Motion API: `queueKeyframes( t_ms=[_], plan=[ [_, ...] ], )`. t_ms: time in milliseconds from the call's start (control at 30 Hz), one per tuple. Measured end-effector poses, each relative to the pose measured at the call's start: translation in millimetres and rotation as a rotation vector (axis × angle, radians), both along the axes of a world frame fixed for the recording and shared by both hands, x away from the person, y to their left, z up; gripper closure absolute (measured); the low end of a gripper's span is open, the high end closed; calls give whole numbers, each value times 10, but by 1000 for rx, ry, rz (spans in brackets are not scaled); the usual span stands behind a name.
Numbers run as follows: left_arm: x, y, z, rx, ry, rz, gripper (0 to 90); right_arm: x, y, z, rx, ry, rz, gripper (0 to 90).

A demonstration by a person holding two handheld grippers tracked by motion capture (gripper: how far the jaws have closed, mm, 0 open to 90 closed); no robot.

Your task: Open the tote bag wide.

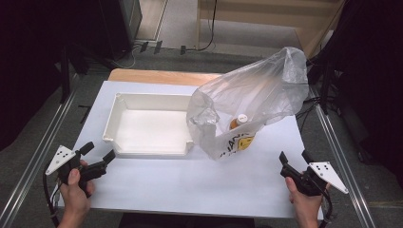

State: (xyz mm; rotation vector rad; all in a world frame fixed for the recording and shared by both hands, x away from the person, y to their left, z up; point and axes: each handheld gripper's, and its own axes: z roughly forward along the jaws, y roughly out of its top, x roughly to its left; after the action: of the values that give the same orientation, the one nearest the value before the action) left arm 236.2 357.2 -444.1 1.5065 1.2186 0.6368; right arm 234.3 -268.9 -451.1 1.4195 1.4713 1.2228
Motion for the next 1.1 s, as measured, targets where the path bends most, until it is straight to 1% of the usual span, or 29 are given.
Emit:
queueKeyframes(
  t_ms=[100, 167, 200, 233, 333, 400, 500, 533, 567, 667, 733, 800, 867, 900, 933, 967, 1000, 1033, 1100],
  plan=[
    [0, -47, 7, 8, -6, -7, 69, -11, 79, 75, 14, -18, 28, 214],
    [-14, -75, 21, -1, -7, -9, 68, -7, 137, 148, 22, -39, 50, 208],
    [-18, -86, 26, 0, -10, -9, 68, 6, 177, 202, 39, -49, 65, 203],
    [-26, -96, 33, 8, -11, -9, 69, 16, 201, 235, 45, -54, 73, 201],
    [-41, -117, 46, 9, -16, -10, 69, 64, 309, 352, 62, -73, 108, 187],
    [-38, -125, 45, 14, -14, -13, 69, 103, 382, 421, 56, -79, 124, 184],
    [-43, -146, 53, 24, -15, -15, 69, 159, 458, 496, 31, -85, 134, 176],
    [-46, -160, 64, 29, -19, -19, 69, 181, 473, 526, 36, -90, 145, 171],
    [-49, -175, 73, 29, -21, -18, 69, 202, 492, 570, 59, -95, 158, 169],
    [-60, -246, 109, 50, -37, -35, 69, 256, 541, 672, 96, -115, 185, 151],
    [-70, -301, 132, 61, -41, -53, 69, 305, 598, 734, 108, -125, 202, 149],
    [-79, -359, 165, 80, -54, -66, 69, 364, 648, 759, 117, -106, 227, 146],
    [-89, -413, 206, 72, -68, -78, 73, 439, 718, 763, 119, -83, 252, 158],
    [-93, -438, 229, 73, -74, -84, 73, 471, 754, 760, 116, -71, 276, 177],
    [-92, -470, 253, 67, -79, -91, 73, 490, 792, 753, 105, -73, 294, 246],
    [-90, -488, 266, 64, -82, -96, 73, 498, 840, 745, 99, -83, 300, 369],
    [-86, -512, 280, 61, -85, -101, 73, 504, 864, 741, 93, -86, 303, 444],
    [-79, -533, 292, 61, -86, -110, 73, 516, 893, 735, 89, -91, 306, 549],
    [-63, -580, 308, 57, -82, -127, 73, 532, 925, 726, 78, -100, 301, 722]
  ],
)
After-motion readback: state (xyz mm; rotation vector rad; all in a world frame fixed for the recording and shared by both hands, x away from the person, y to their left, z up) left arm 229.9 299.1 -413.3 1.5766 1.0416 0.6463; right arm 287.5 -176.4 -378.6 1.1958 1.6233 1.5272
